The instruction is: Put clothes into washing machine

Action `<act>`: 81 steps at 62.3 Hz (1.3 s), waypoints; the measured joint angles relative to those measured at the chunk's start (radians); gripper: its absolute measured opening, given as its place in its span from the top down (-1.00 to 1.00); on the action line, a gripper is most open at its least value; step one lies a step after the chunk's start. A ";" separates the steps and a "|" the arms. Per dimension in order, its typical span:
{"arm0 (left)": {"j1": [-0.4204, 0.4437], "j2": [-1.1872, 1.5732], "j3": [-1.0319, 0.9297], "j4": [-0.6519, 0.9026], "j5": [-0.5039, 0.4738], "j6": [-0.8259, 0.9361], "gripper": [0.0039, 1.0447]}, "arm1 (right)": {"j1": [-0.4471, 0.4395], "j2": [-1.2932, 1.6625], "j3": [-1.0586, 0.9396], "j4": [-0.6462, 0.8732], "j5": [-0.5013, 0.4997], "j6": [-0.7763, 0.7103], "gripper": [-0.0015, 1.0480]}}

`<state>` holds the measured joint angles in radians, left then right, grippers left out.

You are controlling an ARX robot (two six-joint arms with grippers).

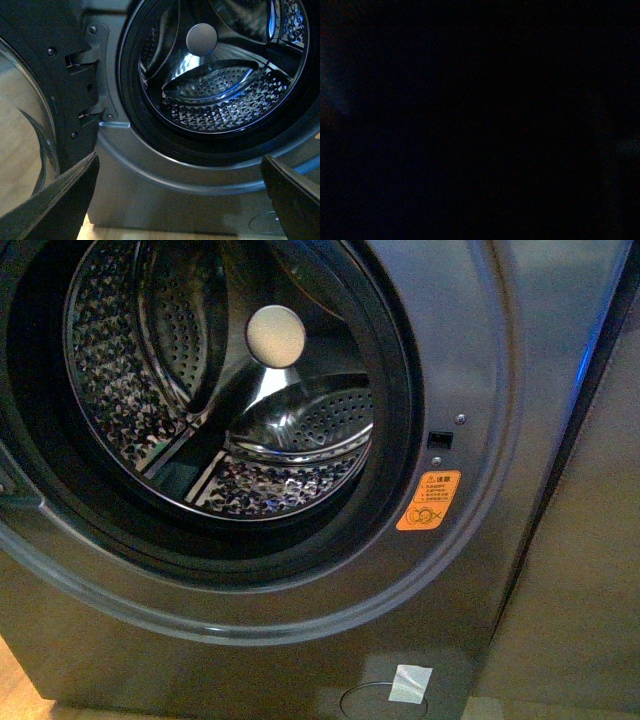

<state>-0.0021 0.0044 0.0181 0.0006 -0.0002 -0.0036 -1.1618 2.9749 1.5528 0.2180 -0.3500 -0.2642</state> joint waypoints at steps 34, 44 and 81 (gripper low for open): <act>0.000 0.000 0.000 0.000 0.000 0.000 -0.88 | -0.021 0.028 0.015 0.003 -0.002 -0.003 -0.86; 0.000 0.000 0.000 0.000 0.000 0.000 -0.88 | -0.024 0.031 0.017 0.002 0.000 -0.003 -0.86; 0.000 0.000 0.000 0.000 0.000 0.000 -0.88 | -0.040 0.047 0.035 -0.004 -0.004 -0.026 -0.86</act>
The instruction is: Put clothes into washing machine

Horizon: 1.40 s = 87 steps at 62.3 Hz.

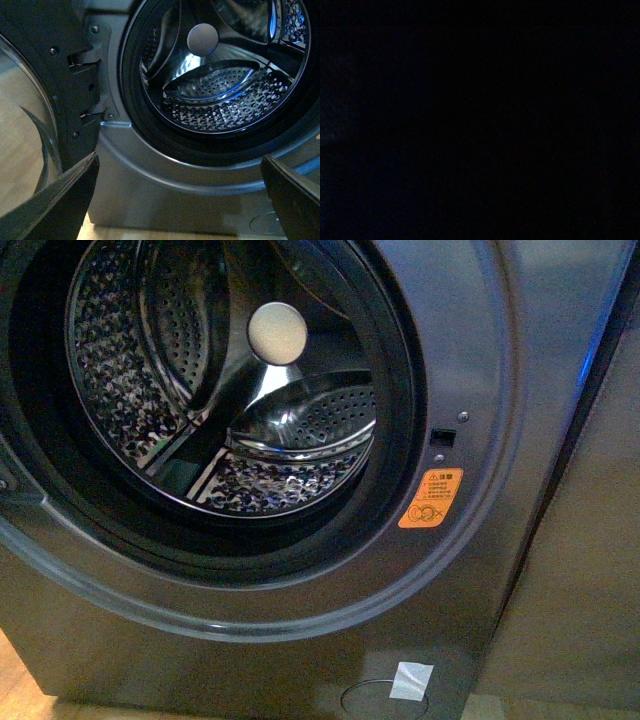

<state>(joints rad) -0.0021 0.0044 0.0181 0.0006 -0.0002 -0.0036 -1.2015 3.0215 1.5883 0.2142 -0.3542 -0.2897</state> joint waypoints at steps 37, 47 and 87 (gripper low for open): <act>0.000 0.000 0.000 0.000 0.000 0.000 -0.88 | 0.002 -0.145 -0.157 0.122 -0.029 0.084 0.70; 0.000 0.000 0.000 0.000 0.000 0.000 -0.88 | -0.002 -0.264 -0.225 0.150 -0.080 0.124 0.73; 0.000 0.000 0.000 0.000 0.000 0.000 -0.88 | -0.054 -0.990 -0.438 0.258 -0.396 0.426 0.74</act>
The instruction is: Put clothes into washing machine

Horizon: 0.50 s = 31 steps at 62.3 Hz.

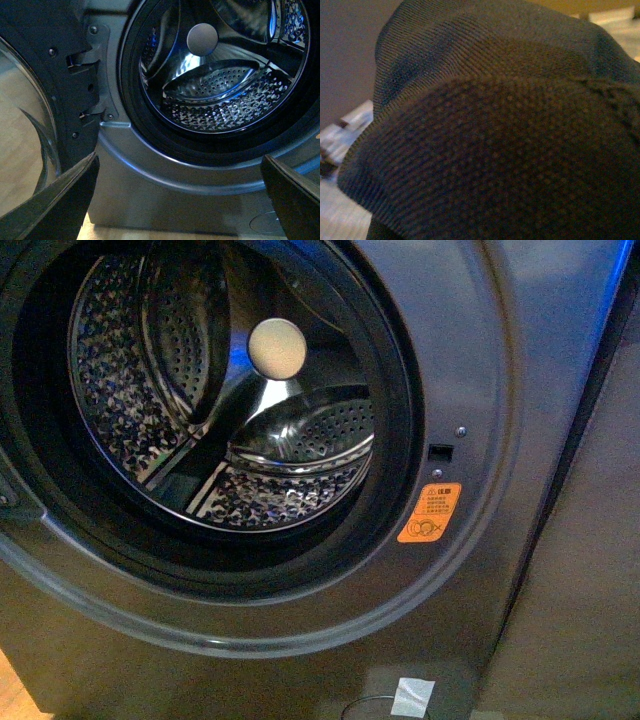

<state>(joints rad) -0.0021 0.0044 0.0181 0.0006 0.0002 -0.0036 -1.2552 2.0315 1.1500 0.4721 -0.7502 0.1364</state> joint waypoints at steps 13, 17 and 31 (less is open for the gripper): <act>0.000 0.000 0.000 0.000 0.000 0.000 -0.88 | 0.029 -0.285 0.003 0.050 -0.108 0.152 0.74; 0.000 0.000 0.000 0.000 0.000 0.000 -0.88 | 0.047 -0.361 0.018 0.078 -0.138 0.202 0.74; 0.000 0.000 0.000 0.000 0.000 0.000 -0.88 | 0.158 -0.562 0.100 0.115 -0.188 0.358 0.74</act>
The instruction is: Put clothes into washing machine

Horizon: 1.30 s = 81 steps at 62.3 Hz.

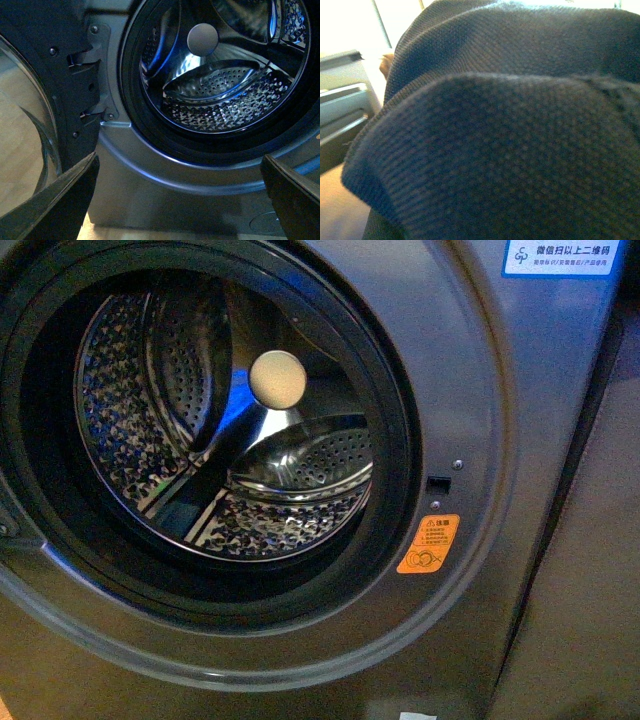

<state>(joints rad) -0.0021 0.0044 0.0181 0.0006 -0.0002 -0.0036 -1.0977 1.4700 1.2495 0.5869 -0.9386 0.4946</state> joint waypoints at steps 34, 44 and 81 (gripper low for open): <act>0.000 0.000 0.000 0.000 0.000 0.000 -0.88 | 0.812 -0.204 0.382 -0.494 0.379 -0.185 0.74; 0.000 0.000 0.000 0.000 0.000 0.000 -0.88 | 1.147 -0.188 0.472 -0.599 0.577 -0.369 0.74; 0.000 0.000 0.000 0.000 0.000 0.000 -0.88 | 1.764 -0.009 0.628 -0.634 0.874 -0.624 0.74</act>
<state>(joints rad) -0.0021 0.0044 0.0181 0.0006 -0.0002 -0.0036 0.6666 1.4612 1.8771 -0.0475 -0.0650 -0.1291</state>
